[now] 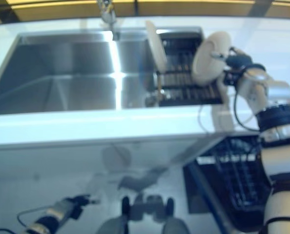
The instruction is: Take plates into dishwasher
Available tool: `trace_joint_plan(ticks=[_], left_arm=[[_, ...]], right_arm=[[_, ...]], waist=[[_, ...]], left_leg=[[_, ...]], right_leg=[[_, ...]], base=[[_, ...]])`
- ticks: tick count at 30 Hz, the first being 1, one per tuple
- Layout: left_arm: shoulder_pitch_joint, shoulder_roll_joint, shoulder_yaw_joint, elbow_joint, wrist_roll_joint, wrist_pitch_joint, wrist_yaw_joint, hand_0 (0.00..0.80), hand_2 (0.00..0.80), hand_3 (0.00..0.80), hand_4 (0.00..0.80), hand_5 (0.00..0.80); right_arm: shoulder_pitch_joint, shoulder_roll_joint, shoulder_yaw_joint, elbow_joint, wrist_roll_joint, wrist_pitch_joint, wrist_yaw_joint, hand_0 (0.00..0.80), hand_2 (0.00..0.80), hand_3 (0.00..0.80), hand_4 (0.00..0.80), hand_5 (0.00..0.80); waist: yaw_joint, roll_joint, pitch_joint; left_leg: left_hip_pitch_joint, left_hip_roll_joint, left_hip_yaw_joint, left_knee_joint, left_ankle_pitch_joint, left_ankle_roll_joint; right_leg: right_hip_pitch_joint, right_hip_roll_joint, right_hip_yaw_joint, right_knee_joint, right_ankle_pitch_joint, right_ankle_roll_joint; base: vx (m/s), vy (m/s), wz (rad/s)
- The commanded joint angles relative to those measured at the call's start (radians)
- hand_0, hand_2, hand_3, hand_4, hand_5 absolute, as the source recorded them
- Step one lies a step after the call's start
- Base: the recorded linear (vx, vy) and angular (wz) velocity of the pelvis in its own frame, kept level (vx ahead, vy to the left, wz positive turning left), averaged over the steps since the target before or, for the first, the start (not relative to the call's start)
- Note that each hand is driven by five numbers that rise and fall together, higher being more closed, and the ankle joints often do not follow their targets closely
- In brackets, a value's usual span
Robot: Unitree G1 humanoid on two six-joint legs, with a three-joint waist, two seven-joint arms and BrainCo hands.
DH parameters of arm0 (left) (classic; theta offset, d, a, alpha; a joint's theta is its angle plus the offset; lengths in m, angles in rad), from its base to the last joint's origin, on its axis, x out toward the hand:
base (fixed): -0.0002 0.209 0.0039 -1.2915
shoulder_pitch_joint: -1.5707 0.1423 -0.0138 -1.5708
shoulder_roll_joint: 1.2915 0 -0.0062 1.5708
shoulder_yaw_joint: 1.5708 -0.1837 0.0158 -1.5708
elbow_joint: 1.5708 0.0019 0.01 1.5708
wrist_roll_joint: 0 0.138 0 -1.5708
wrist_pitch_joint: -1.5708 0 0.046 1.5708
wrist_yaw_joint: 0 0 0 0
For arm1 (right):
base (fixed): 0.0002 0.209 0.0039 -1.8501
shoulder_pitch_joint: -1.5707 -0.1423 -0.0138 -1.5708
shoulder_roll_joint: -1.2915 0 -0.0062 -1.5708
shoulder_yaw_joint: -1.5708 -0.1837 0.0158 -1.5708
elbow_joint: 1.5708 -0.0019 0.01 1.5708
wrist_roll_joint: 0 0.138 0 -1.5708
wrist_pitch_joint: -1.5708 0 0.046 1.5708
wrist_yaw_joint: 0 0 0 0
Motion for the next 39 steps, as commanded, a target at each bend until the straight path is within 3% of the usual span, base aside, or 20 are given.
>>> trace_joint_plan(ticks=[1,19,21,22,23,24,25,26,27,28,29,30,39], left_arm=[[-0.079,0.015,-0.058,0.047,-0.028,0.006,0.016,0.0,0.0,0.0,0.0,0.0],[-0.085,0.01,-0.051,0.049,-0.05,0.009,0.018,0.0,0.0,0.0,0.0,0.0],[-0.087,0.01,-0.052,0.046,-0.054,0.011,0.019,0.0,0.0,0.0,0.0,0.0],[-0.088,0.01,-0.053,0.044,-0.056,0.014,0.02,0.0,0.0,0.0,0.0,0.0],[-0.09,0.009,-0.053,0.042,-0.058,0.016,0.022,0.0,0.0,0.0,0.0,0.0],[-0.09,0.009,-0.053,0.042,-0.058,0.016,0.022,0.0,0.0,0.0,0.0,0.0],[-0.093,0.009,-0.055,0.04,-0.064,0.019,0.026,0.0,0.0,0.0,0.0,0.0],[-0.095,0.009,-0.053,0.041,-0.064,0.02,0.025,0.0,0.0,0.0,0.0,0.0],[-0.096,0.009,-0.053,0.041,-0.063,0.02,0.024,0.0,0.0,0.0,0.0,0.0],[-0.096,0.009,-0.054,0.04,-0.063,0.02,0.025,0.0,0.0,0.0,0.0,0.0],[-0.097,0.01,-0.055,0.039,-0.062,0.02,0.023,0.0,0.0,0.0,0.0,0.0],[-0.096,0.011,-0.054,0.038,-0.06,0.019,0.022,0.0,0.0,0.0,0.0,0.0],[-0.087,0.018,-0.053,0.039,-0.043,0.012,0.019,0.0,0.0,0.0,0.0,0.0]], right_arm=[[-0.112,-0.028,0.033,0.014,0.023,-0.022,0.011,0.0,0.0,0.0,0.0,0.0],[-0.116,-0.006,0.038,0.015,0.047,-0.029,0.035,0.0,0.0,0.0,0.0,0.0],[-0.121,-0.002,0.04,0.013,0.05,-0.034,0.023,0.075,0.075,0.075,0.075,0.075],[-0.123,0.0,0.039,0.014,0.053,-0.036,0.026,0.185,0.185,0.185,0.185,0.185],[-0.126,0.001,0.038,0.014,0.053,-0.037,0.026,0.348,0.348,0.348,0.348,0.348],[-0.126,0.001,0.038,0.014,0.053,-0.037,0.026,0.411,0.411,0.411,0.411,0.411],[-0.13,0.006,0.041,0.01,0.049,-0.041,0.019,0.574,0.574,0.574,0.574,0.574],[-0.133,0.006,0.041,0.012,0.047,-0.041,0.024,0.681,0.681,0.681,0.681,0.681],[-0.133,0.008,0.042,0.01,0.043,-0.041,0.021,0.706,0.706,0.706,0.706,0.706],[-0.133,0.008,0.042,0.009,0.044,-0.041,0.018,0.646,0.646,0.646,0.646,0.646],[-0.134,0.008,0.043,0.008,0.05,-0.044,0.008,0.11,0.11,0.11,0.11,0.11],[-0.133,0.006,0.039,0.006,0.049,-0.039,0.004,0.0,0.0,0.0,0.0,0.0],[-0.124,-0.02,0.027,0.017,0.059,-0.035,-0.014,0.0,0.0,0.0,0.0,0.0]], waist=[[0.035,-0.012,0.007],[0.041,-0.009,0.015],[0.042,-0.009,0.016],[0.042,-0.009,0.017],[0.043,-0.008,0.017],[0.043,-0.008,0.017],[0.044,-0.008,0.018],[0.044,-0.008,0.018],[0.045,-0.009,0.019],[0.045,-0.009,0.019],[0.046,-0.01,0.018],[0.046,-0.011,0.016],[0.042,-0.02,-0.001]], left_leg=[[0.036,-0.004,0.003,-0.002,-0.057,-0.009],[0.03,-0.007,0.0,-0.002,-0.053,-0.008],[0.028,-0.007,-0.002,-0.002,-0.052,-0.008],[0.028,-0.007,-0.002,-0.002,-0.052,-0.008],[0.026,-0.007,-0.003,-0.002,-0.052,-0.008],[0.026,-0.007,-0.003,-0.002,-0.052,-0.008],[0.025,-0.008,-0.004,-0.002,-0.051,-0.007],[0.024,-0.009,-0.004,-0.002,-0.052,-0.007],[0.024,-0.009,-0.004,-0.002,-0.051,-0.007],[0.024,-0.009,-0.005,-0.002,-0.051,-0.006],[0.024,-0.01,-0.005,-0.002,-0.051,-0.006],[0.025,-0.01,-0.006,-0.002,-0.052,-0.006],[0.04,-0.007,0.002,-0.002,-0.058,-0.006]], right_leg=[[-0.006,-0.02,0.011,0.01,0.003,0.039],[-0.009,-0.022,0.005,0.012,0.004,0.036],[-0.01,-0.022,0.004,0.011,0.005,0.036],[-0.011,-0.022,0.004,0.012,0.005,0.036],[-0.011,-0.022,0.004,0.012,0.004,0.036],[-0.012,-0.022,0.004,0.012,0.004,0.036],[-0.013,-0.022,0.003,0.012,0.004,0.036],[-0.013,-0.022,0.002,0.012,0.004,0.035],[-0.013,-0.022,0.001,0.012,0.005,0.035],[-0.013,-0.022,0.0,0.012,0.005,0.036],[-0.012,-0.022,-0.001,0.012,0.005,0.036],[-0.01,-0.022,-0.001,0.012,0.005,0.036],[0.002,-0.02,0.002,0.007,0.006,0.04]], base=[[0.0,0.0,0.0],[0.0,0.0,0.0],[0.0,0.0,0.0],[0.0,0.0,0.0],[0.0,0.0,0.0],[0.0,0.0,0.0],[0.0,0.0,0.0],[0.0,0.0,0.0],[0.0,0.0,0.0],[0.0,0.0,0.0],[0.0,0.0,0.0],[0.0,0.0,0.0],[0.0,0.0,0.0]])
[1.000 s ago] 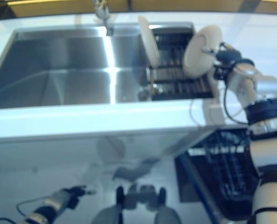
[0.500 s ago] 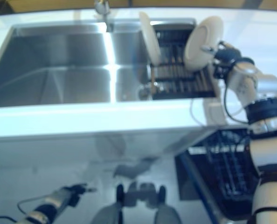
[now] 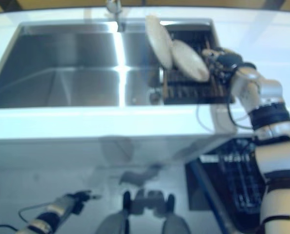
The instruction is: Take plates into dishwasher
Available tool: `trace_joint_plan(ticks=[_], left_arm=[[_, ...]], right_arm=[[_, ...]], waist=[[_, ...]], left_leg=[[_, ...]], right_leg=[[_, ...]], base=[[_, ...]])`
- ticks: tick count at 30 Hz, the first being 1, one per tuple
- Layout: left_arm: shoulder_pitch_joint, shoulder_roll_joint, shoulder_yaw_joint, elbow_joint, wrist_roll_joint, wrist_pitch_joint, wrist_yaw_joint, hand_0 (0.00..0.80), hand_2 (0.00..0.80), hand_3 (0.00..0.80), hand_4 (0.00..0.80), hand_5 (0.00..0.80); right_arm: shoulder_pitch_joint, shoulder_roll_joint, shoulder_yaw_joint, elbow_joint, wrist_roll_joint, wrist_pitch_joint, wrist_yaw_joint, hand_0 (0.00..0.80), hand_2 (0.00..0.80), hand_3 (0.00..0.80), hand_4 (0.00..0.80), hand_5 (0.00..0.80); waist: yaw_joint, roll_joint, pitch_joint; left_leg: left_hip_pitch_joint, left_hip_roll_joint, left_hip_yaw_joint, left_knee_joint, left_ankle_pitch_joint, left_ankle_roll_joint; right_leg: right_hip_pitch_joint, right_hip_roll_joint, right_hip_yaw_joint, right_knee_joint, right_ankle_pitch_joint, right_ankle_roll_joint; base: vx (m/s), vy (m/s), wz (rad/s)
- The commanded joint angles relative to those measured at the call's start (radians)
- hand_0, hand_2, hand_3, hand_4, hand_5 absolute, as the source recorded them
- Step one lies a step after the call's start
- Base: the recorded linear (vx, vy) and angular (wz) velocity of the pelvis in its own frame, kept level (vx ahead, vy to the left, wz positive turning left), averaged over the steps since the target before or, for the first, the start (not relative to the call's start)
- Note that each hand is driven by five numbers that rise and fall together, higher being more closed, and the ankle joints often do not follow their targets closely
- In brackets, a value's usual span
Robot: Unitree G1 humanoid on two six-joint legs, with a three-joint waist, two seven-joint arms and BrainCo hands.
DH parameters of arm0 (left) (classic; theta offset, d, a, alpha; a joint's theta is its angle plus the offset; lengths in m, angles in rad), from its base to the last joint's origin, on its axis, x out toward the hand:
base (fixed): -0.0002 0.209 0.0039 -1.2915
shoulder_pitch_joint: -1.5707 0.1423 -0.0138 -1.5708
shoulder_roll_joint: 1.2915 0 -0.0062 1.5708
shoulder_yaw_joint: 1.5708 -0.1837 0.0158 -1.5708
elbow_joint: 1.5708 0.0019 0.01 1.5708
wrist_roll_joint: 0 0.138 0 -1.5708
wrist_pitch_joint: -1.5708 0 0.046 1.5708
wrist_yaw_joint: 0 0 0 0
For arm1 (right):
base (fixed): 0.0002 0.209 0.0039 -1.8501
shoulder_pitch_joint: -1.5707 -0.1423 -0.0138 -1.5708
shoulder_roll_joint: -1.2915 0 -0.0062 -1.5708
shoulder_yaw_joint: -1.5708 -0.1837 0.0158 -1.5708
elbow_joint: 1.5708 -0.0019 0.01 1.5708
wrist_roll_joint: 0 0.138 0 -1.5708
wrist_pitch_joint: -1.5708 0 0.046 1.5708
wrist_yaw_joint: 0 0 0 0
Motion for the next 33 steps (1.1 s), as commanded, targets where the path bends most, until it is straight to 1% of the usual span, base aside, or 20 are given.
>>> trace_joint_plan(ticks=[1,7,11,16,18,21,24,28,32,33], left_arm=[[-0.055,0.018,-0.053,0.04,0.0,0.0,0.009,0.0,0.0,0.0,0.0,0.0],[-0.045,0.024,-0.053,0.042,0.006,-0.003,-0.002,0.0,0.0,0.0,0.0,0.0],[-0.045,0.023,-0.055,0.039,0.003,0.003,0.0,0.0,0.0,0.0,0.0,0.0],[-0.039,0.024,-0.052,0.033,0.015,0.002,-0.006,0.0,0.0,0.0,0.0,0.0],[-0.038,0.023,-0.05,0.029,0.019,0.005,-0.004,0.0,0.0,0.0,0.0,0.0],[-0.039,0.023,-0.048,0.031,0.026,0.006,-0.009,0.0,0.0,0.0,0.0,0.0],[-0.04,0.023,-0.043,0.033,0.03,-0.001,-0.01,0.0,0.0,0.0,0.0,0.0],[-0.035,0.026,-0.035,0.033,0.035,-0.012,-0.01,0.0,0.0,0.0,0.0,0.0],[-0.033,0.024,-0.03,0.033,0.036,-0.018,-0.006,0.0,0.0,0.0,0.0,0.0],[-0.034,0.022,-0.027,0.03,0.036,-0.018,-0.004,0.0,0.0,0.0,0.0,0.0]], right_arm=[[-0.102,-0.07,0.02,0.019,0.023,-0.037,-0.012,0.0,0.0,0.0,0.0,0.0],[-0.104,-0.085,0.021,0.031,0.017,-0.034,-0.005,0.0,0.0,0.0,0.0,0.0],[-0.108,-0.084,0.029,0.024,-0.041,-0.046,0.026,0.0,0.0,0.0,0.0,0.0],[-0.114,-0.093,0.078,-0.028,-0.257,-0.075,0.088,0.0,0.0,0.0,0.0,0.0],[-0.129,-0.099,0.107,-0.055,-0.318,-0.089,0.106,0.0,0.0,0.0,0.0,0.0],[-0.153,-0.1,0.155,-0.092,-0.432,-0.079,0.16,0.0,0.0,0.0,0.0,0.0],[-0.173,-0.097,0.201,-0.116,-0.522,-0.086,0.195,0.0,0.0,0.0,0.0,0.0],[-0.181,-0.084,0.243,-0.174,-0.609,-0.068,0.231,0.0,0.0,0.0,0.0,0.0],[-0.176,-0.064,0.269,-0.241,-0.659,-0.025,0.275,0.0,0.0,0.0,0.0,0.0],[-0.166,-0.054,0.27,-0.262,-0.663,-0.004,0.289,0.0,0.0,0.0,0.0,0.0]], waist=[[0.017,-0.025,-0.038],[0.012,-0.024,-0.054],[0.012,-0.023,-0.061],[0.014,-0.026,-0.071],[0.016,-0.029,-0.074],[0.019,-0.032,-0.077],[0.023,-0.033,-0.074],[0.027,-0.038,-0.069],[0.031,-0.042,-0.068],[0.033,-0.043,-0.066]], left_leg=[[0.045,-0.004,0.009,-0.002,-0.063,-0.006],[0.055,-0.003,0.012,-0.002,-0.066,-0.008],[0.059,-0.003,0.013,-0.002,-0.068,-0.009],[0.061,-0.004,0.011,-0.002,-0.067,-0.01],[0.062,-0.003,0.011,-0.002,-0.067,-0.01],[0.062,-0.002,0.012,-0.002,-0.067,-0.009],[0.059,-0.002,0.011,-0.002,-0.065,-0.008],[0.057,-0.002,0.01,-0.002,-0.063,-0.006],[0.054,-0.003,0.011,-0.002,-0.06,-0.005],[0.055,-0.004,0.01,-0.002,-0.059,-0.004]], right_leg=[[0.001,-0.019,0.014,0.003,0.006,0.041],[0.008,-0.016,0.023,0.0,0.005,0.041],[0.013,-0.015,0.025,0.0,0.002,0.042],[0.015,-0.016,0.023,0.0,0.001,0.046],[0.017,-0.016,0.022,0.0,0.0,0.047],[0.016,-0.017,0.021,0.0,0.001,0.049],[0.014,-0.017,0.021,0.0,0.001,0.05],[0.014,-0.018,0.017,0.0,0.003,0.053],[0.014,-0.02,0.011,0.0,0.004,0.055],[0.016,-0.021,0.008,0.0,0.005,0.054]], base=[[0.0,0.0,0.0],[0.0,0.0,0.0],[0.0,0.0,0.0],[0.0,0.0,0.0],[0.0,0.0,0.0],[-0.011,-0.001,0.0],[-0.044,0.003,0.0],[-0.036,0.0,0.0],[-0.019,0.006,0.0],[-0.032,0.018,0.0]])
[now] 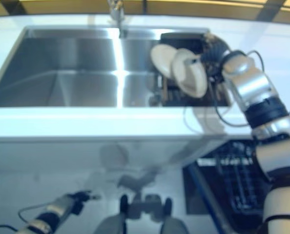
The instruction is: Take plates into dishwasher
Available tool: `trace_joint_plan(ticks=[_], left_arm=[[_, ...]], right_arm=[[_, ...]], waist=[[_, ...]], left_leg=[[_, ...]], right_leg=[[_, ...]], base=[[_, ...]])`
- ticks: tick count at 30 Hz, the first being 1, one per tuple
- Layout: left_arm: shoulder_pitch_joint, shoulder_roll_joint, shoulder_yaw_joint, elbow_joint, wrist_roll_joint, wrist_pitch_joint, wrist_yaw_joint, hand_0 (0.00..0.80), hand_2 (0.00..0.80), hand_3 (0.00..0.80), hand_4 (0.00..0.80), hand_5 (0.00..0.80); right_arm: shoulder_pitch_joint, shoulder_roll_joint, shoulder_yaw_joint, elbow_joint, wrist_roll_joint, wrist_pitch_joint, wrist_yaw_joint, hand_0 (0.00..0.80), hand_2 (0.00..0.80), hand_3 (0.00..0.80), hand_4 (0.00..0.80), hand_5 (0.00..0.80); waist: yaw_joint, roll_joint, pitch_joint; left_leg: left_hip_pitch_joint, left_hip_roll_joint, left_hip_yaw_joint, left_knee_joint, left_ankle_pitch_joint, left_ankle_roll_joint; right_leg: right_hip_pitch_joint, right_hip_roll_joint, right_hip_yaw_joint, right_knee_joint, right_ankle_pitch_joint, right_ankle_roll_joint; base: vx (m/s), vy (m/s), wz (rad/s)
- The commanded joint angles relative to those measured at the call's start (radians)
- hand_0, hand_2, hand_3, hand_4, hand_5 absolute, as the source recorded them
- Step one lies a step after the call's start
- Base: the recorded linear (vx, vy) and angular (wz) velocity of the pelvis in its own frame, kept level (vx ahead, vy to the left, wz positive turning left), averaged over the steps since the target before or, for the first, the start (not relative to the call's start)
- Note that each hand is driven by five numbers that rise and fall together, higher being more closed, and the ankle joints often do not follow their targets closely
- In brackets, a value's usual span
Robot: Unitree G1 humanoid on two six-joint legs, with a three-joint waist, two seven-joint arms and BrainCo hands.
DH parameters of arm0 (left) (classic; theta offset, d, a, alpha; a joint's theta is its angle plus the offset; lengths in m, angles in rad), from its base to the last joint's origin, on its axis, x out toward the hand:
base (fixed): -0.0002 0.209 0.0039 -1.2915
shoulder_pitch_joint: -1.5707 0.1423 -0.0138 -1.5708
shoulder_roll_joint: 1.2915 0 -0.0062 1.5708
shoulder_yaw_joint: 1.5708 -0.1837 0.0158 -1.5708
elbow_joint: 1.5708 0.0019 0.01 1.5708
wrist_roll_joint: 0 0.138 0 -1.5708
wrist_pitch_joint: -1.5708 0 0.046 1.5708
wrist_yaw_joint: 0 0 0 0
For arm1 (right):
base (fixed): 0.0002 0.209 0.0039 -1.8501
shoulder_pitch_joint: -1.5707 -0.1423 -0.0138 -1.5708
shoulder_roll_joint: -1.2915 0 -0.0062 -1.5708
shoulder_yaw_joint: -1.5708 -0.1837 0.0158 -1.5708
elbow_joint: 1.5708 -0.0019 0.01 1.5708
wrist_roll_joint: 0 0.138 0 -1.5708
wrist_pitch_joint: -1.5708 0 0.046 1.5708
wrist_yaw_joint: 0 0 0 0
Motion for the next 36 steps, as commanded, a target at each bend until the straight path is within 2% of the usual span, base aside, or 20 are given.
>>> trace_joint_plan(ticks=[1,4,12,18,26,36], left_arm=[[-0.039,0.019,-0.028,0.033,0.025,-0.012,-0.001,0.0,0.0,0.0,0.0,0.0],[-0.037,0.012,-0.021,0.032,0.021,-0.013,0.005,0.0,0.0,0.0,0.0,0.0],[-0.05,0.011,-0.014,0.032,0.023,-0.003,0.005,0.0,0.0,0.0,0.0,0.0],[-0.05,0.013,-0.011,0.037,0.026,-0.004,0.007,0.0,0.0,0.0,0.0,0.0],[-0.057,0.013,-0.009,0.037,0.032,0.001,0.012,0.0,0.0,0.0,0.0,0.0],[-0.06,0.011,-0.014,0.036,0.007,-0.007,0.026,0.0,0.0,0.0,0.0,0.0]], right_arm=[[-0.106,-0.024,0.062,-0.03,-0.06,0.02,0.038,0.0,0.0,0.0,0.0,0.0],[-0.065,0.014,0.046,-0.056,-0.088,0.072,0.065,0.0,0.0,0.0,0.0,0.0],[-0.003,0.058,0.039,-0.059,-0.136,0.152,0.116,0.0,0.0,0.0,0.0,0.0],[0.007,0.068,0.045,-0.039,-0.144,0.179,0.149,0.0,0.0,0.0,0.0,0.0],[0.017,0.065,0.045,-0.036,-0.211,0.201,0.177,0.0,0.0,0.0,0.0,0.0],[0.011,0.046,0.072,-0.036,-0.372,0.168,0.205,0.0,0.0,0.0,0.0,0.0]], waist=[[0.032,-0.015,-0.05],[0.035,-0.015,-0.049],[0.043,-0.024,-0.051],[0.046,-0.034,-0.055],[0.042,-0.042,-0.051],[0.038,-0.033,-0.036]], left_leg=[[0.036,-0.006,0.009,-0.002,-0.06,-0.003],[0.037,-0.008,0.009,-0.002,-0.059,-0.001],[0.041,-0.01,0.008,-0.002,-0.06,0.004],[0.045,-0.01,0.009,-0.002,-0.061,0.006],[0.045,-0.007,0.012,-0.002,-0.063,0.007],[0.034,-0.007,0.012,-0.002,-0.059,0.008]], right_leg=[[-0.004,-0.022,0.006,0.0,0.004,0.054],[0.0,-0.024,0.001,0.0,0.004,0.054],[0.008,-0.028,-0.009,0.0,0.003,0.056],[0.012,-0.028,-0.009,0.0,0.003,0.057],[0.009,-0.026,-0.003,0.0,0.005,0.059],[-0.005,-0.023,0.007,0.0,0.008,0.06]], base=[[0.0,0.0,0.0],[-0.018,0.034,0.0],[0.0,0.0,0.0],[0.0,0.0,0.0],[0.0,0.0,0.0],[-0.007,0.002,0.0]])
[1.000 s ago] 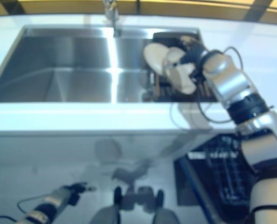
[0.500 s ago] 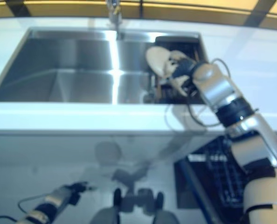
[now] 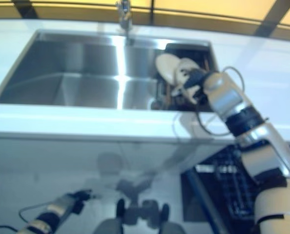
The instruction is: Take plates into dishwasher
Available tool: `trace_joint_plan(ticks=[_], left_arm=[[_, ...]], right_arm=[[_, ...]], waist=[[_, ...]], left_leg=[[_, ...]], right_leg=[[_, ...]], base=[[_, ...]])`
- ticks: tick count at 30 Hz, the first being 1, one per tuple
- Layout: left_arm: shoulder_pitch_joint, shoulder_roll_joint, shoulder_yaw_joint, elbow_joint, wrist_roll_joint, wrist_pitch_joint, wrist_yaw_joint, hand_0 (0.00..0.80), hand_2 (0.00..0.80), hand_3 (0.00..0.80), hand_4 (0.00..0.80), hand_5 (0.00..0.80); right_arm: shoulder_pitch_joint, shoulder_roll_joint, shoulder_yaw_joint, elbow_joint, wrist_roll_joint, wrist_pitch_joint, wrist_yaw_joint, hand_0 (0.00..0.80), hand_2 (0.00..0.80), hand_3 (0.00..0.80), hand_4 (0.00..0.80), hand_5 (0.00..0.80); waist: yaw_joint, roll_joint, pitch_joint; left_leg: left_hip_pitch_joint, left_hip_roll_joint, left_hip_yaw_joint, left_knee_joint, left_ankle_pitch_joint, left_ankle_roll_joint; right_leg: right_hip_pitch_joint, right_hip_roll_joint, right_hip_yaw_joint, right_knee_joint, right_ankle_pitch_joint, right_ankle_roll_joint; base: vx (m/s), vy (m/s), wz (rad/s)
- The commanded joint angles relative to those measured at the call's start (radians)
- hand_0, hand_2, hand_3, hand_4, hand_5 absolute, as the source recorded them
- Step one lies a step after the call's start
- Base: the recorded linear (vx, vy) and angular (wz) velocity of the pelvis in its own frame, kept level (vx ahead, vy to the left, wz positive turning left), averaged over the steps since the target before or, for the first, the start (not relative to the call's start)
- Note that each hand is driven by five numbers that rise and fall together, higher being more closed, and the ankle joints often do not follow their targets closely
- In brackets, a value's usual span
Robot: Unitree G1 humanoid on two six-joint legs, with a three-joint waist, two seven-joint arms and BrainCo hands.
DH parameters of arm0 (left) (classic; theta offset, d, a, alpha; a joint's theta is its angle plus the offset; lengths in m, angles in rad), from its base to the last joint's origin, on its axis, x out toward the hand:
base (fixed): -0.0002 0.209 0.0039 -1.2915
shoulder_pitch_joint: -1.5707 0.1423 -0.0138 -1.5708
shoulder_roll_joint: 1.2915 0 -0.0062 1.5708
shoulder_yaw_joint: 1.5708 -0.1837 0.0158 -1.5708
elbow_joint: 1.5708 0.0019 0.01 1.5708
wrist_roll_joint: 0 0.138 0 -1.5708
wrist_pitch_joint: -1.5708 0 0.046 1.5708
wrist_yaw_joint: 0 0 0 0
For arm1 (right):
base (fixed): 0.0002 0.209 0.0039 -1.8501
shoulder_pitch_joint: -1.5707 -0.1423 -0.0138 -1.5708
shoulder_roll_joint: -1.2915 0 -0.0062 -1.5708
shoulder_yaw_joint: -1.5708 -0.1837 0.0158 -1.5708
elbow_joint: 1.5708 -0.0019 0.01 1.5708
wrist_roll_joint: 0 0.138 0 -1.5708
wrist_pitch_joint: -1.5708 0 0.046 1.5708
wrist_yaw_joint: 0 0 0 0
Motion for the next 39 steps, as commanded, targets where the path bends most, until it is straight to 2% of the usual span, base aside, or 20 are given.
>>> trace_joint_plan(ticks=[1,7,25,31,37,38,39], left_arm=[[-0.062,0.012,-0.02,0.05,0.004,-0.006,0.024,0.0,0.0,0.0,0.0,0.0],[-0.067,0.006,-0.02,0.041,-0.007,-0.005,0.035,0.0,0.0,0.0,0.0,0.0],[-0.111,-0.038,-0.045,0.018,-0.065,0.016,0.065,0.0,0.0,0.0,0.0,0.0],[-0.128,-0.048,-0.053,0.017,-0.097,0.026,0.078,0.0,0.0,0.0,0.0,0.0],[-0.14,-0.066,-0.061,0.027,-0.125,0.037,0.089,0.0,0.0,0.0,0.0,0.0],[-0.142,-0.068,-0.062,0.031,-0.13,0.039,0.092,0.0,0.0,0.0,0.0,0.0],[-0.142,-0.073,-0.063,0.03,-0.131,0.042,0.096,0.0,0.0,0.0,0.0,0.0]], right_arm=[[-0.05,-0.052,0.048,-0.001,-0.124,-0.038,0.007,0.0,0.0,0.0,0.0,0.0],[-0.04,-0.047,0.059,-0.01,-0.201,-0.017,-0.001,0.0,0.0,0.0,0.0,0.0],[0.049,0.121,0.05,0.11,-0.196,0.042,-0.163,0.0,0.0,0.0,0.0,0.0],[0.021,0.148,0.061,0.183,-0.206,0.059,-0.235,0.0,0.0,0.0,0.0,0.0],[-0.048,0.168,0.074,0.318,-0.143,0.049,-0.364,0.0,0.0,0.0,0.0,0.0],[-0.06,0.17,0.076,0.331,-0.146,0.047,-0.374,0.072,0.072,0.072,0.072,0.072],[-0.071,0.171,0.078,0.344,-0.148,0.046,-0.385,0.201,0.201,0.201,0.201,0.201]], waist=[[0.012,-0.003,0.004],[0.012,0.002,0.016],[0.024,0.036,0.042],[0.029,0.048,0.04],[0.041,0.064,0.032],[0.042,0.065,0.03],[0.044,0.067,0.029]], left_leg=[[0.03,-0.006,0.015,-0.003,-0.06,0.009],[0.021,-0.008,0.015,-0.003,-0.059,0.011],[0.0,-0.018,0.007,-0.003,-0.056,0.015],[-0.01,-0.019,0.004,-0.003,-0.053,0.015],[-0.016,-0.021,-0.003,-0.003,-0.052,0.012],[-0.017,-0.021,-0.004,-0.003,-0.051,0.011],[-0.017,-0.021,-0.006,-0.003,-0.051,0.011]], right_leg=[[-0.011,-0.023,0.01,0.0,0.009,0.06],[-0.02,-0.025,0.01,0.0,0.011,0.061],[-0.04,-0.032,0.001,0.0,0.017,0.053],[-0.049,-0.032,0.003,0.0,0.018,0.05],[-0.053,-0.034,-0.002,0.0,0.016,0.045],[-0.053,-0.034,-0.003,0.0,0.016,0.045],[-0.053,-0.035,-0.005,0.0,0.016,0.044]], base=[[-0.049,0.012,-0.01],[-0.024,0.004,0.0],[-0.015,0.013,0.0],[-0.005,0.005,0.0],[-0.011,0.031,0.09],[0.001,0.025,0.09],[0.001,0.026,0.06]])
